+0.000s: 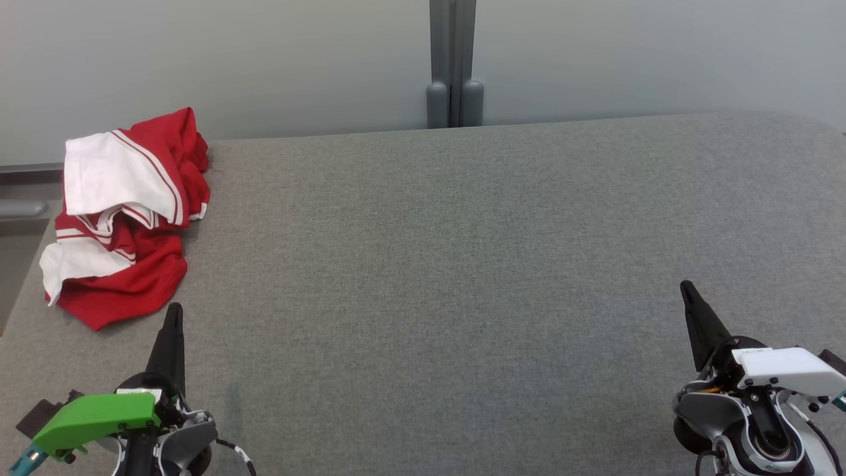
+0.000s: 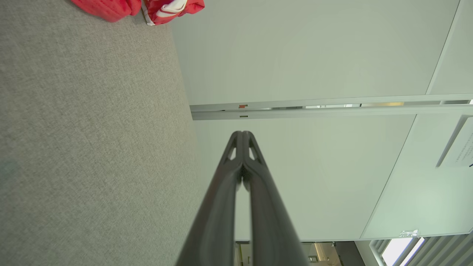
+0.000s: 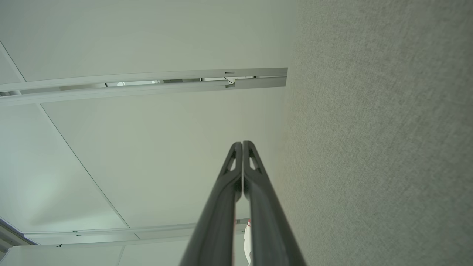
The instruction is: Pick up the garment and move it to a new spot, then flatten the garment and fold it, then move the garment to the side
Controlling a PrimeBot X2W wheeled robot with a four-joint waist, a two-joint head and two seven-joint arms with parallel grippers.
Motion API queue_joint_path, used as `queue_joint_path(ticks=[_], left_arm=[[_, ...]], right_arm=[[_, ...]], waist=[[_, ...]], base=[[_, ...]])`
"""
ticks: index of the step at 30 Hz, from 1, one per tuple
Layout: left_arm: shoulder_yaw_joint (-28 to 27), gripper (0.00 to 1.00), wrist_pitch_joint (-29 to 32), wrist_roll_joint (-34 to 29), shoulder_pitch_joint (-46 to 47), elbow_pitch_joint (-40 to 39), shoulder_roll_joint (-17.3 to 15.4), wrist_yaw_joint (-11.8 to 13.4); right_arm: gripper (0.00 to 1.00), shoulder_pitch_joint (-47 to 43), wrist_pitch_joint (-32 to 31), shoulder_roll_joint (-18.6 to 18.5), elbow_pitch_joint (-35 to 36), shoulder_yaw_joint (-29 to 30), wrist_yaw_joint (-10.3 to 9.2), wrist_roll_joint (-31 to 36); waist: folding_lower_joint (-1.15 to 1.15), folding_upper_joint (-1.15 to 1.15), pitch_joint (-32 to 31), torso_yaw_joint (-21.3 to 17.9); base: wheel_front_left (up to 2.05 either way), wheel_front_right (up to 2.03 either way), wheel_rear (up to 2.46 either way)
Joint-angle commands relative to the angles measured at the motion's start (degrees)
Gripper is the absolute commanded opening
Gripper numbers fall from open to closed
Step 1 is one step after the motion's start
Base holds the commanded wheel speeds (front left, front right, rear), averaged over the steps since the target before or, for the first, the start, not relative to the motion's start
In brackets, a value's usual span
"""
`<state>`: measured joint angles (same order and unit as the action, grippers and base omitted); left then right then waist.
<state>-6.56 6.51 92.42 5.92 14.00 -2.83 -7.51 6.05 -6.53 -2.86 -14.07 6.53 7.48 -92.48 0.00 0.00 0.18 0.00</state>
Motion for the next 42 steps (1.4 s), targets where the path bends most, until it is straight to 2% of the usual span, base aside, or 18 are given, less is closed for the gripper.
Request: queue_joint_path(ticks=[1,24,25,35,42], left_arm=[[0.0,0.0,0.1,-0.3,0.9,0.0,-0.2,-0.2],[0.0,0.0,0.1,-0.3,0.9,0.0,-0.2,-0.2],[0.0,1.0,0.0,0.0,-0.1,0.2,0.0,0.0],[2.2,1.0,-2.2,-0.7,-1.6,0.2,0.3,0.0],[3.5,1.0,-4.1,-3.2,-2.0,-0.8,0.2,0.0]], right_arm=[[0.0,0.5,0.0,-0.1,0.2,0.0,0.03,0.4],[0.0,0.5,0.0,-0.1,0.2,0.0,0.03,0.4],[1.0,-0.1,0.0,0.0,-0.2,0.0,0.01,0.0],[1.0,-1.6,2.2,0.3,-0.8,-1.2,0.0,1.0],[1.0,-1.8,4.1,0.3,-0.1,-1.0,0.0,5.4]], waist=[[0.0,0.0,0.0,0.0],[0.0,0.0,0.0,0.0],[0.0,0.0,0.0,0.0],[0.0,0.0,0.0,0.0],[0.0,0.0,0.0,0.0]], base=[[0.0,0.0,0.0],[0.0,0.0,0.0],[0.0,0.0,0.0],[0.0,0.0,0.0],[0.0,0.0,0.0]])
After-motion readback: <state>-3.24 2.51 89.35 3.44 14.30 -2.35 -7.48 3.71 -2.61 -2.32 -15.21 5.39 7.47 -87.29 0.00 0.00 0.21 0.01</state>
